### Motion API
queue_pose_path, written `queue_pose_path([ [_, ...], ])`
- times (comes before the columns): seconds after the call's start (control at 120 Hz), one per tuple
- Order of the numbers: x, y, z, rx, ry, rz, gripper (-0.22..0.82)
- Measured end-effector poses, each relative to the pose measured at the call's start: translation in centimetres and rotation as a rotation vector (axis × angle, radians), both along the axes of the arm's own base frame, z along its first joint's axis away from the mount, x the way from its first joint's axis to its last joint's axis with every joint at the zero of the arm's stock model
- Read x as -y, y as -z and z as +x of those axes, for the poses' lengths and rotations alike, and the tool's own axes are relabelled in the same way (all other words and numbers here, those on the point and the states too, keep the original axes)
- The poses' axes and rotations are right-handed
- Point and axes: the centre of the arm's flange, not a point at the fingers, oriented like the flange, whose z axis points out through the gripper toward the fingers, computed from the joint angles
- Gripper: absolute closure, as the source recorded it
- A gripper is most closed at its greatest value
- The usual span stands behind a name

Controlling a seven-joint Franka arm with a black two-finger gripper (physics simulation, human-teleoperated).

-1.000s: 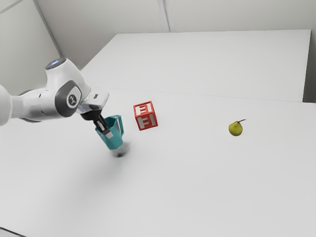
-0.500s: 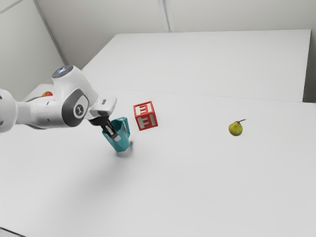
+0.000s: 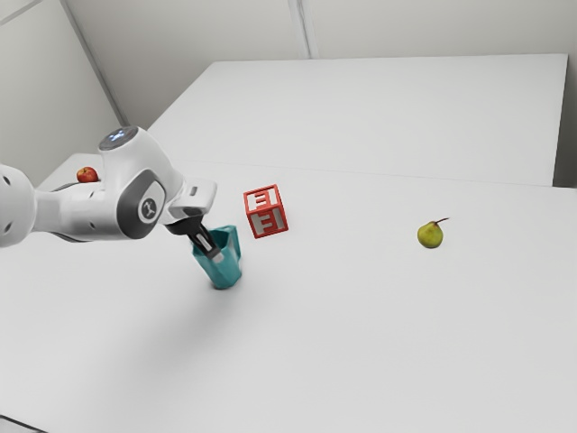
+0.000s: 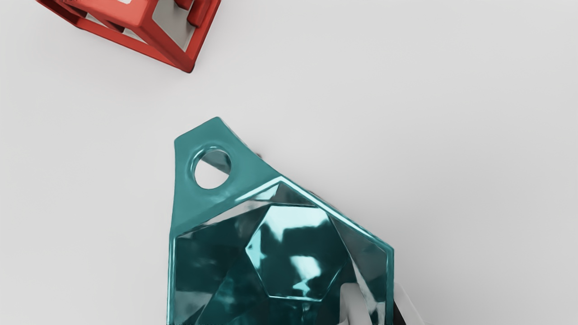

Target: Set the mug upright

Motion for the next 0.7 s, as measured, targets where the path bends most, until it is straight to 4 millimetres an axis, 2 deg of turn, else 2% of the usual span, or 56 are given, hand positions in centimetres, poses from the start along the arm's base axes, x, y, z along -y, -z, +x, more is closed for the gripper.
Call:
queue_pose_path([
  [0.158,0.1,0.0,0.0,0.002,-0.007,-0.002,0.6],
  [0.467,0.1,-0.3,0.0,0.005,-0.017,-0.005,0.29],
  [0.533,0.4,-0.9,-0.1,0.015,-0.013,-0.007,0.22],
  [0.7,1.9,-4.0,-0.3,0.055,0.013,-0.016,0.1],
])
